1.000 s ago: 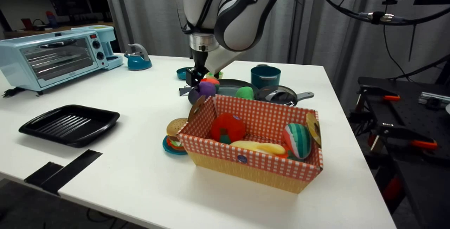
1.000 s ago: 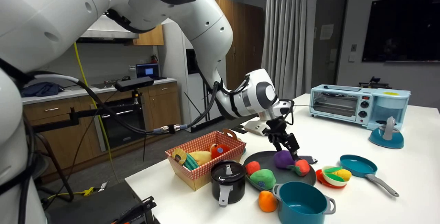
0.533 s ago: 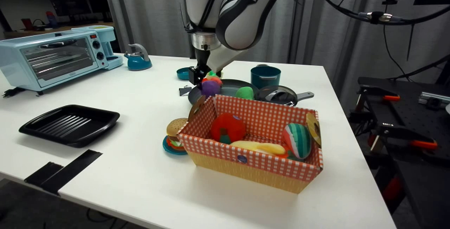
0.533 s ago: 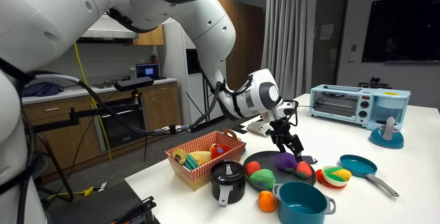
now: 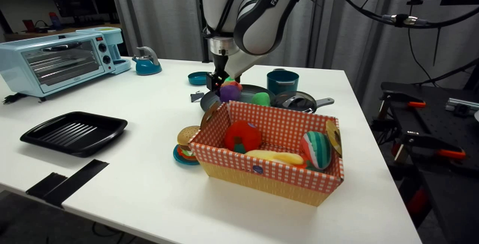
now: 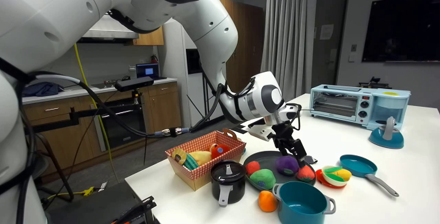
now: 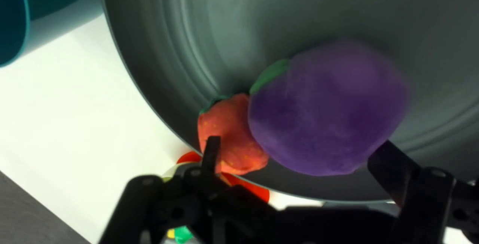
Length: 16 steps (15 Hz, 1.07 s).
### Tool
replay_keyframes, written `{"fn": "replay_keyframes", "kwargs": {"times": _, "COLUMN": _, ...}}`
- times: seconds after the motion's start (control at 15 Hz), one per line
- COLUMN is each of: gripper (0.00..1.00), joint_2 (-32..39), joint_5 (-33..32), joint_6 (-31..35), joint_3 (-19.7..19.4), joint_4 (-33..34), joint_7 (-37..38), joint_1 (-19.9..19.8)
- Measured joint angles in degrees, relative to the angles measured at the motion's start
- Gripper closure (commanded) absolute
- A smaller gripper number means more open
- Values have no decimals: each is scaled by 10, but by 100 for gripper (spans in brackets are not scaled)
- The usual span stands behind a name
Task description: Take the apple and the pear plush toys from the plate, put them in the box, and put the purple plush toy in the blue pot
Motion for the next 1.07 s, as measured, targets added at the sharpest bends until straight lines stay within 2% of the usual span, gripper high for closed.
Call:
{"fn": "replay_keyframes", "kwargs": {"times": 0.13, "gripper": 0, "joint_2": 2, "joint_5": 0, "joint_6": 0, "joint_3": 0, "joint_4": -3, "joint_7": 4, "joint_1": 0}}
{"fn": "replay_keyframes", "kwargs": {"times": 0.2, "gripper": 9, "joint_2": 3, "joint_5": 0, "joint_6": 0, "joint_3": 0, "joint_4": -5, "joint_7": 5, "joint_1": 1}}
{"fn": "replay_keyframes", "kwargs": {"times": 0.27, "gripper": 26, "joint_2": 4, "joint_5": 0, "joint_6": 0, "joint_3": 0, "joint_4": -7, "joint_7": 7, "joint_1": 2}}
{"fn": "replay_keyframes", "kwargs": {"times": 0.53, "gripper": 58, "joint_2": 6, "joint_5": 0, "joint_6": 0, "joint_3": 0, "joint_4": -13, "joint_7": 18, "joint_1": 5}}
{"fn": "replay_keyframes", "kwargs": {"times": 0.87, "gripper": 90, "joint_2": 5, "joint_5": -1, "joint_6": -1, "joint_3": -5, "joint_4": -14, "joint_7": 23, "joint_1": 13}}
{"fn": "replay_keyframes", "kwargs": {"times": 1.07, "gripper": 95, "joint_2": -2, "joint_5": -6, "joint_6": -6, "joint_3": -20, "joint_4": -19, "joint_7": 24, "joint_1": 30}}
